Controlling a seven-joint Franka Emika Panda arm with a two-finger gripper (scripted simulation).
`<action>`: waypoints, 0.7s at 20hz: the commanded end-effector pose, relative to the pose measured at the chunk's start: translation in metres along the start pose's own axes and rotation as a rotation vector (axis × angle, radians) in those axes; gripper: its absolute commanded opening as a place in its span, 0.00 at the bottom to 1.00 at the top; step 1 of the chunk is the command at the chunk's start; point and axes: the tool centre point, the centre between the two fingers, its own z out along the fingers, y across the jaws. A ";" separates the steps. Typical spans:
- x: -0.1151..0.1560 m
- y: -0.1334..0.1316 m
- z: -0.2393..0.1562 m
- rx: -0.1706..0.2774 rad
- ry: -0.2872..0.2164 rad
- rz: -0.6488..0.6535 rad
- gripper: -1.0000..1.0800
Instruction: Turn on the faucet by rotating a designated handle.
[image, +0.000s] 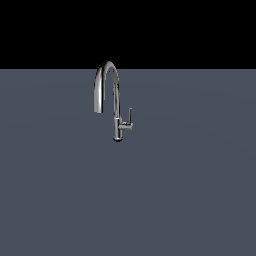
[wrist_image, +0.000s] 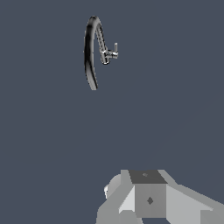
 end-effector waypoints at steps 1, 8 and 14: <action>0.009 -0.001 0.003 0.021 -0.020 0.023 0.00; 0.045 -0.005 0.015 0.109 -0.100 0.118 0.00; 0.080 -0.007 0.029 0.198 -0.181 0.214 0.00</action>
